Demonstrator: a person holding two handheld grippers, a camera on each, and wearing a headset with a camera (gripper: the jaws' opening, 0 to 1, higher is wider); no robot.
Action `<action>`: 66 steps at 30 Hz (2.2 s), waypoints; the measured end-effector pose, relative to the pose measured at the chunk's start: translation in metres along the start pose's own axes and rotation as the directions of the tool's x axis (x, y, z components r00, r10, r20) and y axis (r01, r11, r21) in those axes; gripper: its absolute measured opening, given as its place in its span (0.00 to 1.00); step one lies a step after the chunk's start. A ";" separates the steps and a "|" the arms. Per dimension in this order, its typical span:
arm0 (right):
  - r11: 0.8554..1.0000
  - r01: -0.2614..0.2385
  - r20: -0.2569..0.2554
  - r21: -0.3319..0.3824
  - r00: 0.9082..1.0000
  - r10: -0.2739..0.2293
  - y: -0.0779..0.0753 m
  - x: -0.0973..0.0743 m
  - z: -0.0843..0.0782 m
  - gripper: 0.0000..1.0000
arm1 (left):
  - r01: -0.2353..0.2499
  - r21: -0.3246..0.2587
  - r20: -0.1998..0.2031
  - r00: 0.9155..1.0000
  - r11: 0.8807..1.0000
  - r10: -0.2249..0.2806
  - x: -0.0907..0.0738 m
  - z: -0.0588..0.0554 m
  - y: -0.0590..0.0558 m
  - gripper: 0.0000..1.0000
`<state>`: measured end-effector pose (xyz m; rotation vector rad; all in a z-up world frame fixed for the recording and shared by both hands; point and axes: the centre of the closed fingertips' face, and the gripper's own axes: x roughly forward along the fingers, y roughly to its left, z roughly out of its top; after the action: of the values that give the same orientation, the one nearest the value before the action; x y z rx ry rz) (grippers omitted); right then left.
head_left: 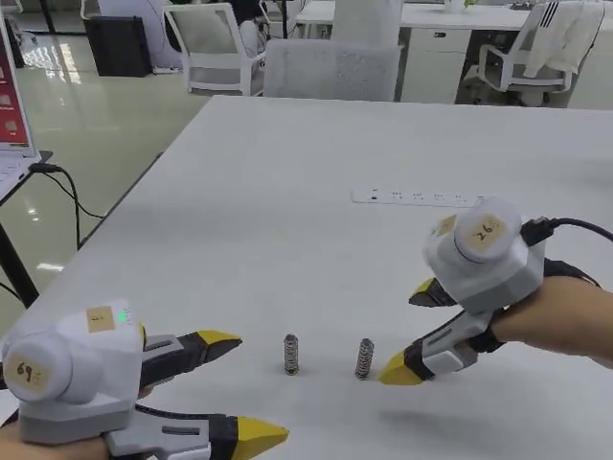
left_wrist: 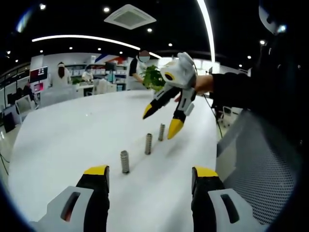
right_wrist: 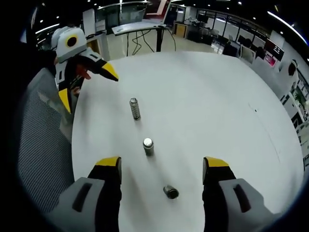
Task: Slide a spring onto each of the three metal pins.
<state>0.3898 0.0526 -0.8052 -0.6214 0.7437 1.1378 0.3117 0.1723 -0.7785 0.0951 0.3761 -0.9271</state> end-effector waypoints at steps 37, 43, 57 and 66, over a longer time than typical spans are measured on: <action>0.994 0.033 0.321 0.108 0.945 -0.066 0.027 -0.024 -0.044 0.84 | -0.041 -0.084 0.053 0.998 0.996 0.045 0.000 -0.009 0.009 0.78; 0.991 0.045 0.333 0.123 0.939 -0.085 0.031 -0.023 -0.047 0.86 | -0.054 -0.095 0.060 0.996 0.994 0.060 -0.001 -0.010 0.011 0.82; 0.981 0.076 0.350 0.181 0.927 -0.136 0.026 -0.028 -0.051 0.87 | -0.058 -0.108 0.064 0.996 0.992 0.065 0.001 -0.012 0.011 0.86; 0.980 0.079 0.358 0.183 0.923 -0.141 0.025 -0.029 -0.049 0.87 | -0.065 -0.108 0.053 0.996 0.992 0.071 0.001 -0.014 0.012 0.87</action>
<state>0.3487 0.0061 -0.8142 -0.2907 0.4653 1.0374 0.3182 0.1825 -0.7930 -0.0162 0.3667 -0.8394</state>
